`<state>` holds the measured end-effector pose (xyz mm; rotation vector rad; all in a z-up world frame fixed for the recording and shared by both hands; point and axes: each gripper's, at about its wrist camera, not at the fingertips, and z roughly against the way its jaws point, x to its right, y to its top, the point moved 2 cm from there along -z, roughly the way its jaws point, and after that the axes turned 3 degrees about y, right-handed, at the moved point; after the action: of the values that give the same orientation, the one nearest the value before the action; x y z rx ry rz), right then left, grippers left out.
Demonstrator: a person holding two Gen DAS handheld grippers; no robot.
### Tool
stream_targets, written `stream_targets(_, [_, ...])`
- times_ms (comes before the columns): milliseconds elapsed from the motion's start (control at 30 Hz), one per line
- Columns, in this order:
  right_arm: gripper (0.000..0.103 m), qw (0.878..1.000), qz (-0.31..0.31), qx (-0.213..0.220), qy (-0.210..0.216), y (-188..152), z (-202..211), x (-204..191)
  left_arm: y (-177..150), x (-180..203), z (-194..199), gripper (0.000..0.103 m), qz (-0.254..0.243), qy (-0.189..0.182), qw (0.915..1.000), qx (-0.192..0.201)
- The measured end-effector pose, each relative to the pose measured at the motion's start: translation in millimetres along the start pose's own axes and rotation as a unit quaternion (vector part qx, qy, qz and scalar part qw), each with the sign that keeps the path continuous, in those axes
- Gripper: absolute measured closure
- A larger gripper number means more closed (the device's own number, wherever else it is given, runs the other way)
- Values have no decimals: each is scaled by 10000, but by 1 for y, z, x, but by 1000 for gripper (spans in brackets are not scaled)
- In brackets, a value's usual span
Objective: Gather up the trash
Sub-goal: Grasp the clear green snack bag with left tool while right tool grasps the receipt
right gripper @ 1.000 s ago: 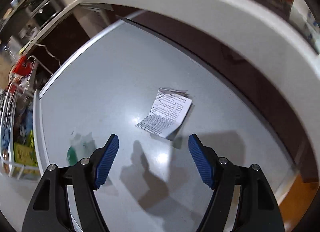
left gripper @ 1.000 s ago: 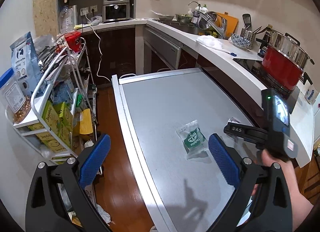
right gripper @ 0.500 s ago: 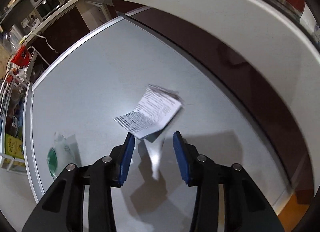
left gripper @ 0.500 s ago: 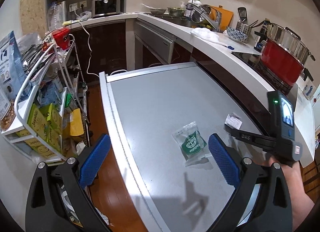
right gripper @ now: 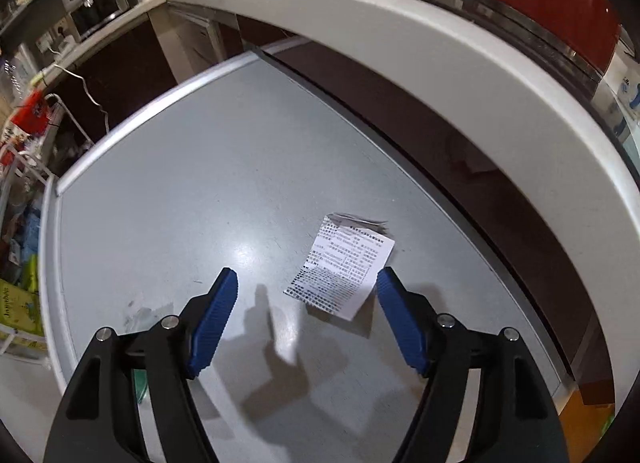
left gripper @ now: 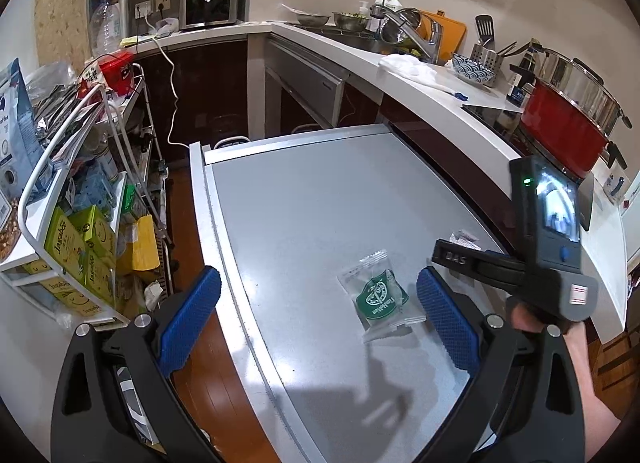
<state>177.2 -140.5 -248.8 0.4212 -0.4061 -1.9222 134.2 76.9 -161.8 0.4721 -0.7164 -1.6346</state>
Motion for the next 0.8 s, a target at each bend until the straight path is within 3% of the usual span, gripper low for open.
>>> stream_targets(67, [35,9999,-83,-90,65,1,-7,2,-1,-2,0,4,6,18,10000,-4])
stream_targets(133, [58,9996,-66,-231,135,0,-12,8,-1,-5,-1,4,4,16,10000,-21])
stream_targets(233, [63,9995,99,-111,284,-1,-5,15,-2,-5,-4,4,-3,-6,10000,-70])
stream_targets(367, [64,9984,442,-28,359,-6,5,25,-3,0,-13,4,-27,-103,9998,-153])
stream_targets(500, [65,9971,371,-175,642,-13,11,40,-6,17,-32,4,-171,-232,9988,-389])
stream_targets(800, [65,9951,680,-249,674,-36,26,50,-15,45,-78,4,-122,-271,9958,-862])
